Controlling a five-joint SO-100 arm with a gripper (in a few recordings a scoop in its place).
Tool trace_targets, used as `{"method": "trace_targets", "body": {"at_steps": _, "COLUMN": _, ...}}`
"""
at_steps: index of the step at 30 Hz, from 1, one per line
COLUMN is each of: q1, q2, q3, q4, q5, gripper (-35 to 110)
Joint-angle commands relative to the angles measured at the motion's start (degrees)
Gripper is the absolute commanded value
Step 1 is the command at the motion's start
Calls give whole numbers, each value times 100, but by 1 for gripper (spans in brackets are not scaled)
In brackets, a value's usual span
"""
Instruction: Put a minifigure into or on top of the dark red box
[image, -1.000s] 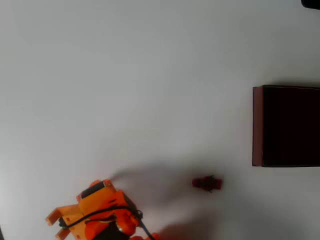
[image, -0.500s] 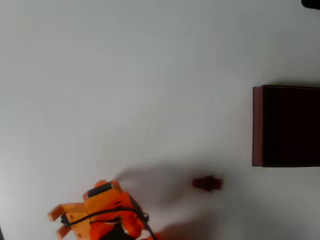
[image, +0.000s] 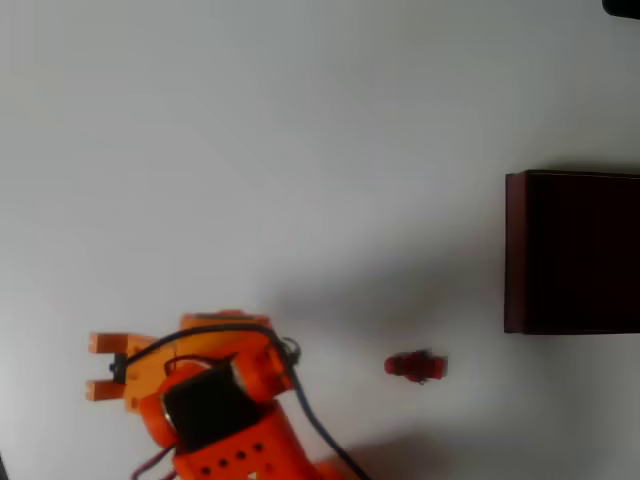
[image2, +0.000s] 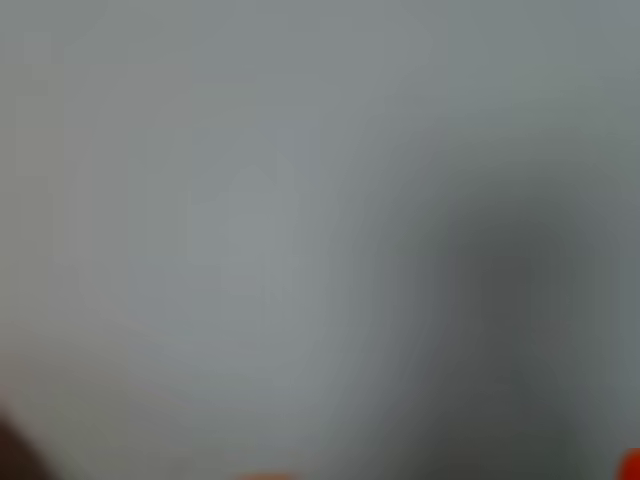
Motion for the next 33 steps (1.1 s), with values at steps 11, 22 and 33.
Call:
{"method": "trace_targets", "body": {"at_steps": 11, "q1": 3261, "q2": 659, "q3": -167, "q4": -422, "q5": -2101, "gripper": 20}}
{"method": "trace_targets", "body": {"at_steps": 22, "q1": 4245, "q2": 932, "q3": 1600, "q4": -2004, "q5": -2804, "gripper": 22}}
{"method": "trace_targets", "body": {"at_steps": 33, "q1": 4860, "q2": 1178, "q3": 2531, "q4": -2250, "q5": -4017, "gripper": 31}}
